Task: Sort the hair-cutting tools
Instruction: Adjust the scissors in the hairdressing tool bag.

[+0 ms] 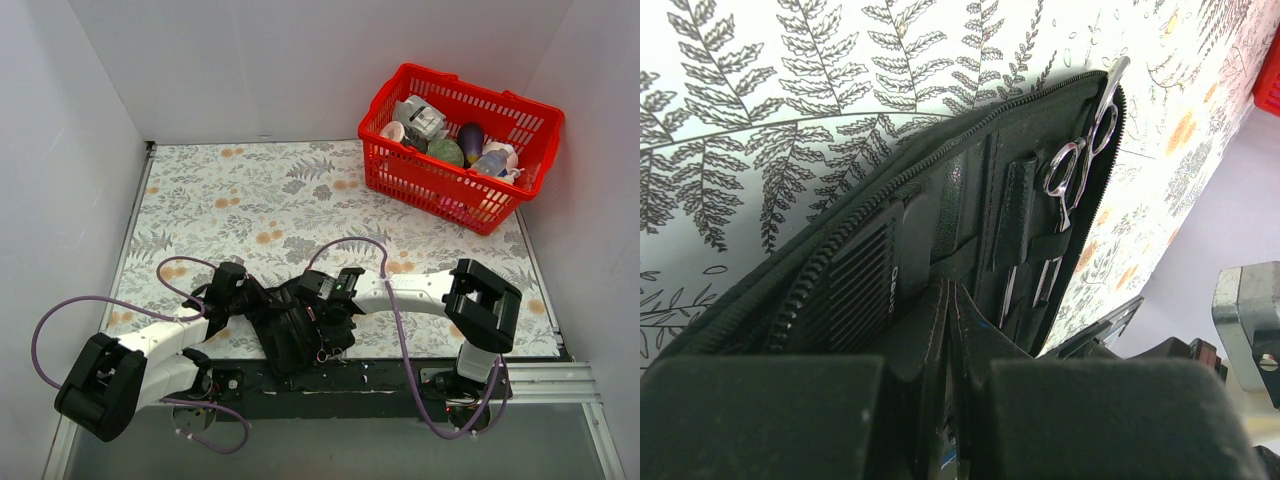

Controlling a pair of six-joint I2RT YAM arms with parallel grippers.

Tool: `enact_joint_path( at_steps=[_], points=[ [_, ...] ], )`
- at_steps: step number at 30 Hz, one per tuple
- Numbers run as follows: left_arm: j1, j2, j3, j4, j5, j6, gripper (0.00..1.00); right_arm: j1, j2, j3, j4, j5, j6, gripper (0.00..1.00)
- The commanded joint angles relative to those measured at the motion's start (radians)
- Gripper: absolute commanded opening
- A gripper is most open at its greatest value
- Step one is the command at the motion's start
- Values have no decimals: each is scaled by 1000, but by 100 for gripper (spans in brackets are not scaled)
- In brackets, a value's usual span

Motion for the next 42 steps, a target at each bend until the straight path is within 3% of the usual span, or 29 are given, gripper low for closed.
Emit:
enact_joint_path(
  at_steps=[1,17,31,42],
  points=[
    [-3,-21,7,-17,-20,12,0,4,63,73,-33,3,-32,1],
    [-5,-18,3,-11,-21,11,0,-41,80,96,-62,-2,-52,1],
    [-3,2,21,-25,-32,16,0,-65,168,260,-220,62,-105,1],
    [-3,7,27,-37,-18,26,0,-122,277,376,-139,87,-135,1]
  ],
)
